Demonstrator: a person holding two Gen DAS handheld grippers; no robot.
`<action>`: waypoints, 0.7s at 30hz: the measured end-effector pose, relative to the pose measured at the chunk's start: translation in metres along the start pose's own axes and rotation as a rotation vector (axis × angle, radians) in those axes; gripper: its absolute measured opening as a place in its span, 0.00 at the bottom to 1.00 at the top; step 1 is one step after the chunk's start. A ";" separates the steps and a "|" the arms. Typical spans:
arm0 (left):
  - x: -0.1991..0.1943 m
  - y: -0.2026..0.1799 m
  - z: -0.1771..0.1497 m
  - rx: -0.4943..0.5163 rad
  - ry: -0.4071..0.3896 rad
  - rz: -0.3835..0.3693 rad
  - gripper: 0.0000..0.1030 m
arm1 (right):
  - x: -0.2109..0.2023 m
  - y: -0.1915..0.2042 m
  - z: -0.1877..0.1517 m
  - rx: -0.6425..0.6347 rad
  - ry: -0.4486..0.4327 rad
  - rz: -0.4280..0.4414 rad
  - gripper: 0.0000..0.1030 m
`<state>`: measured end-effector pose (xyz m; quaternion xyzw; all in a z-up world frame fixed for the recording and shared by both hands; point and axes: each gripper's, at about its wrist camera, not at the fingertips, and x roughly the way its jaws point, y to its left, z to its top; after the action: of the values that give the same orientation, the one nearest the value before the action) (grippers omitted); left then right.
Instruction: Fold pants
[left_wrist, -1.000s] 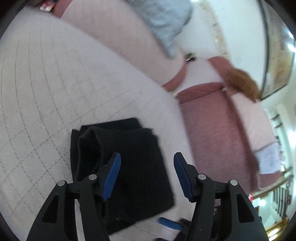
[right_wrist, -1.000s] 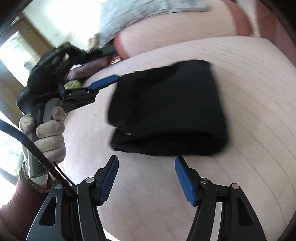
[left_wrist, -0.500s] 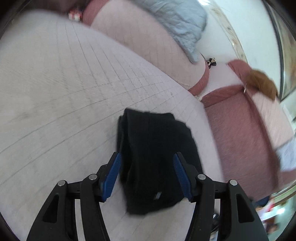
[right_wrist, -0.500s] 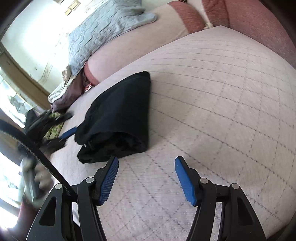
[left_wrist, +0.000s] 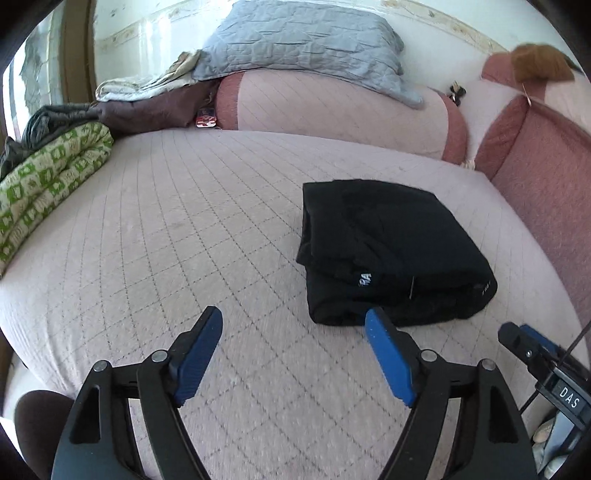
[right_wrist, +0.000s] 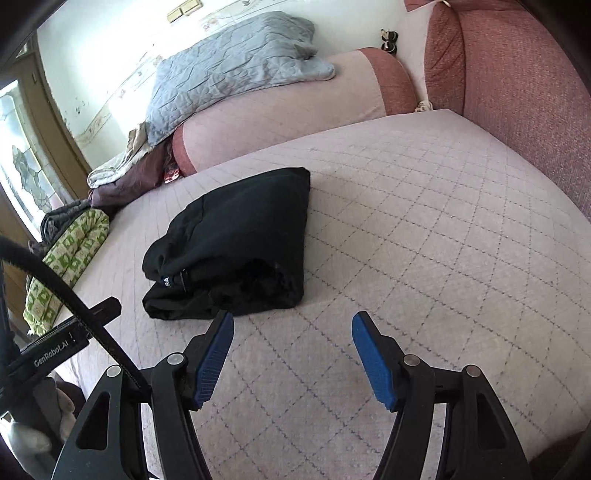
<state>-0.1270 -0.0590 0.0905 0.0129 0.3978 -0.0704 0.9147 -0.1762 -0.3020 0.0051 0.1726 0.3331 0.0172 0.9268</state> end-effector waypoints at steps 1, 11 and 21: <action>0.000 -0.002 0.000 0.014 0.004 0.015 0.77 | 0.001 0.002 -0.001 -0.005 0.003 0.000 0.70; -0.003 -0.011 -0.006 0.049 0.037 0.022 0.77 | 0.004 0.016 -0.009 -0.051 0.015 -0.026 0.72; 0.004 -0.013 -0.009 0.047 0.070 0.005 0.77 | 0.010 0.012 -0.013 -0.021 0.034 -0.048 0.73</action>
<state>-0.1323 -0.0712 0.0821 0.0376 0.4279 -0.0770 0.8997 -0.1759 -0.2847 -0.0064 0.1544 0.3528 0.0013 0.9229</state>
